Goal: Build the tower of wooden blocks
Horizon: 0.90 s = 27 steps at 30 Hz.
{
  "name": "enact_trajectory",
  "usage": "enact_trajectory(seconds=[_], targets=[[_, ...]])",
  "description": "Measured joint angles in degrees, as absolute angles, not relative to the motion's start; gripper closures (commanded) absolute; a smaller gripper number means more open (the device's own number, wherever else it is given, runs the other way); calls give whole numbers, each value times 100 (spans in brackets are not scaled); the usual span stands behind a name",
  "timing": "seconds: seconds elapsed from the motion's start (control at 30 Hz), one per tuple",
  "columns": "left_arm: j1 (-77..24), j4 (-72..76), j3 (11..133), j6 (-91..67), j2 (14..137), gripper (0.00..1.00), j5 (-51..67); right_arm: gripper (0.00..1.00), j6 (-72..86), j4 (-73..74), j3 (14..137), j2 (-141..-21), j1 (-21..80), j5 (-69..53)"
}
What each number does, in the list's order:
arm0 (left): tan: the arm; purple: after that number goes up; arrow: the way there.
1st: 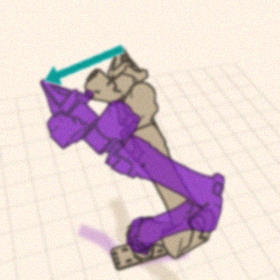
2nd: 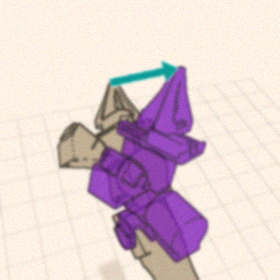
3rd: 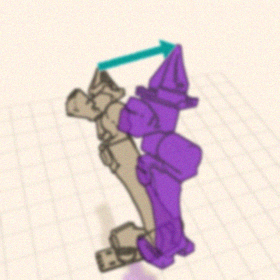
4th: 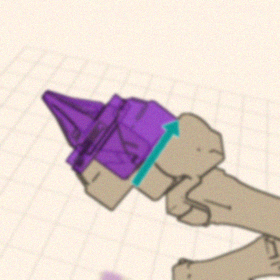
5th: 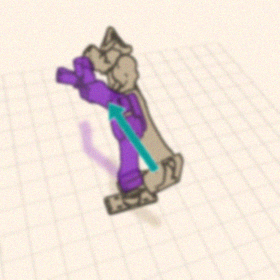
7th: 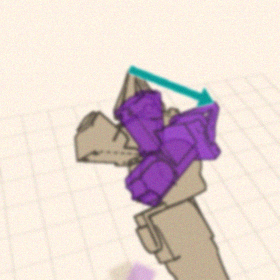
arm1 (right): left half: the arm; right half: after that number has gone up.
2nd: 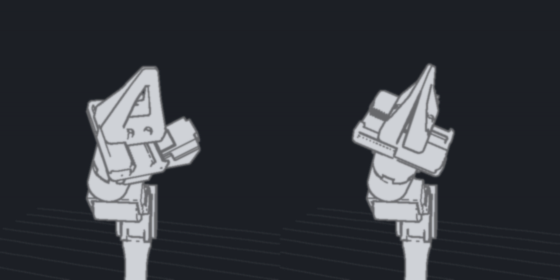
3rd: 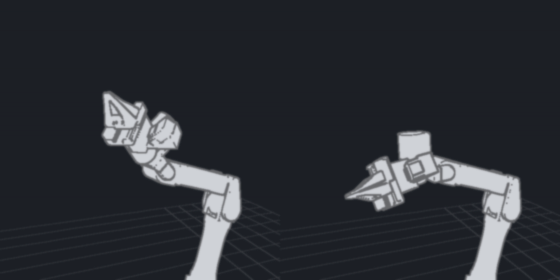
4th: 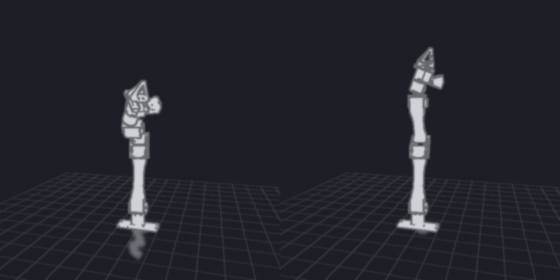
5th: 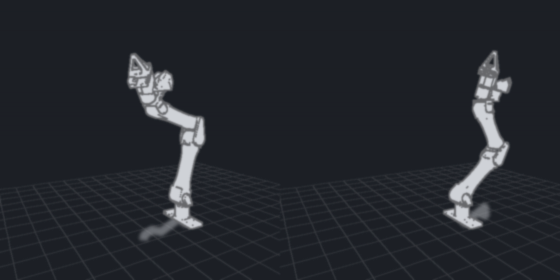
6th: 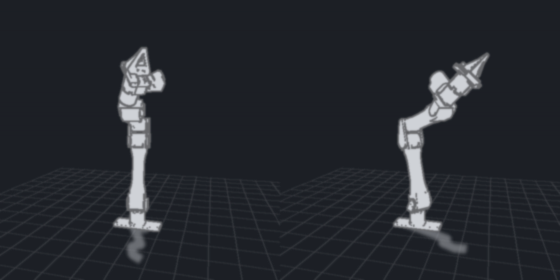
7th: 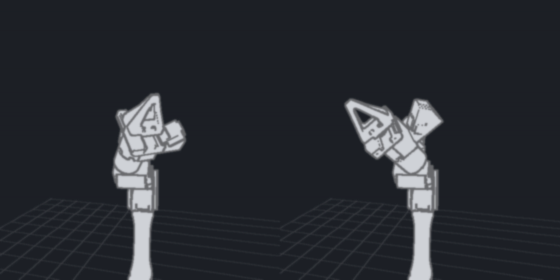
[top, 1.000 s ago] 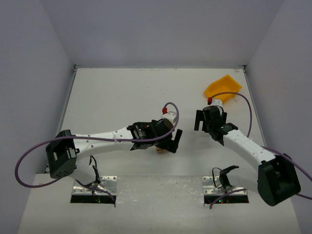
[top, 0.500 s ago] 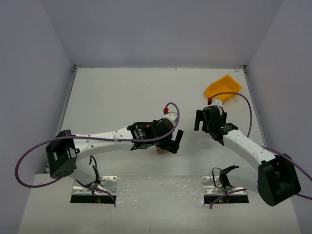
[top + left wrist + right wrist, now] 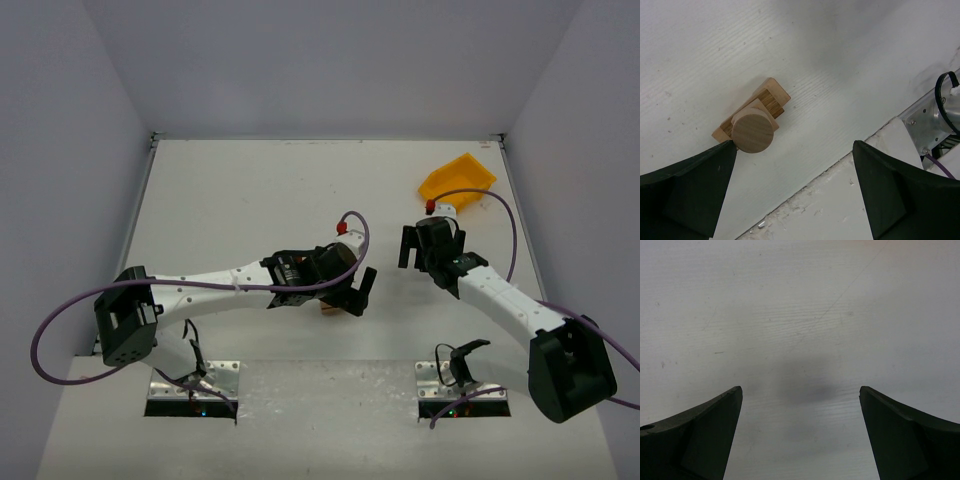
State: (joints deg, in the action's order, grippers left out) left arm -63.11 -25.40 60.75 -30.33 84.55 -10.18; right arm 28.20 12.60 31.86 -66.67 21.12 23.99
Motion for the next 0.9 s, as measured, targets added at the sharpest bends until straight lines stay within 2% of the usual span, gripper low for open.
enact_trajectory(seconds=[0.47,0.73,0.9], targets=[[-6311,-2506,6075,-3002,8455,0,-965,1,2805,1260,3186,-6672,2112,2399],[-6311,-2789,6077,-3068,8421,0,-1499,1,2805,1260,3186,-6672,2112,2399],[-6311,-2925,6100,-3009,7975,0,-1666,1,2805,1260,3186,-6672,2112,2399]])
